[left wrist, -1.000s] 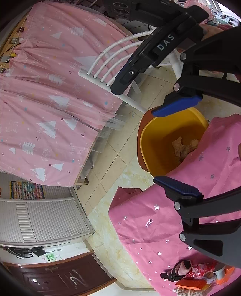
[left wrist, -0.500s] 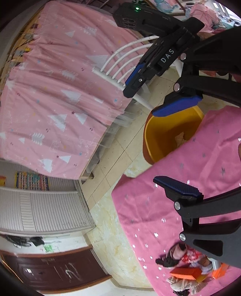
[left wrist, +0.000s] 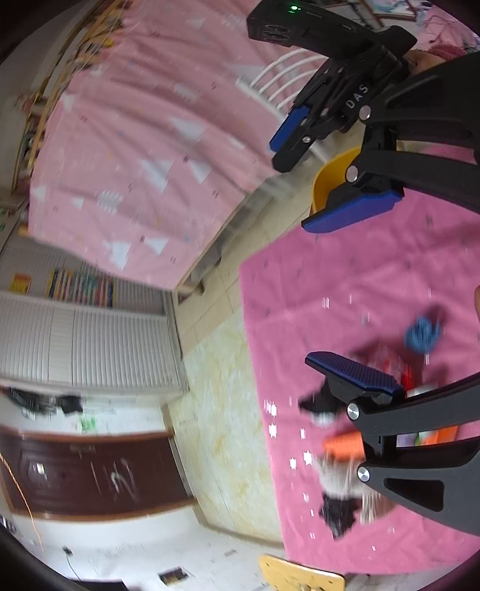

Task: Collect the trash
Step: 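Move both open tools back over the remaining trash on the table, then grasp the grey knit hat with the left tool while the right tool grasps the black sock, then carry the grey hat and black sock over the yellow bin and open both tools, then move both open tools back over the remaining trash on the table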

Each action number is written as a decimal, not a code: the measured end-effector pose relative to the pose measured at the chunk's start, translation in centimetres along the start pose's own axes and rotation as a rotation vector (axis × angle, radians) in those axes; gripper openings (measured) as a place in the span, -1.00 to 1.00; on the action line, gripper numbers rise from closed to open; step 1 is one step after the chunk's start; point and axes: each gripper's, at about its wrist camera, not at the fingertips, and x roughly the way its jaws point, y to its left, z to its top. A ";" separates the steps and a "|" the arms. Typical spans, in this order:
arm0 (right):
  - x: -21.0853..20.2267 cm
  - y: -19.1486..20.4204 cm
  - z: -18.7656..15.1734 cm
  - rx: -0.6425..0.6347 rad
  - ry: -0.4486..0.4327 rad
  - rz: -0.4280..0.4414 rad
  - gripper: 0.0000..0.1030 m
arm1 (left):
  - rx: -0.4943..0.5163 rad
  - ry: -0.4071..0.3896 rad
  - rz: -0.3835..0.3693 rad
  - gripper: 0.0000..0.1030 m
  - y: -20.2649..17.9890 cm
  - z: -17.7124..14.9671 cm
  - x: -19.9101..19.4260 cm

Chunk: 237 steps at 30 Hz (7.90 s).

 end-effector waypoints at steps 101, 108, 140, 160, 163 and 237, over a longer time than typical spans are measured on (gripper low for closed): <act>5.4 10.5 0.3 -0.171 0.100 0.131 -0.27 | -0.129 -0.048 0.126 -0.18 9.7 -1.5 -5.0; 3.6 7.3 0.6 -0.122 0.065 0.105 -0.27 | -0.079 -0.036 0.118 -0.18 6.7 -1.2 -4.2; -2.2 -9.8 -2.5 0.119 0.023 -0.140 -0.24 | 0.159 0.076 0.035 -0.17 -7.8 -1.5 2.2; -5.4 -13.8 -3.2 0.233 -0.071 -0.155 -0.23 | 0.209 0.138 -0.250 -0.17 -16.8 -1.9 5.4; -5.8 -14.2 -3.1 0.245 -0.085 -0.153 -0.23 | 0.185 0.156 -0.308 -0.11 -17.8 -2.0 6.1; 9.1 13.6 -5.3 -0.221 0.276 0.150 0.28 | -0.329 -0.004 0.136 0.08 18.8 -1.1 -1.0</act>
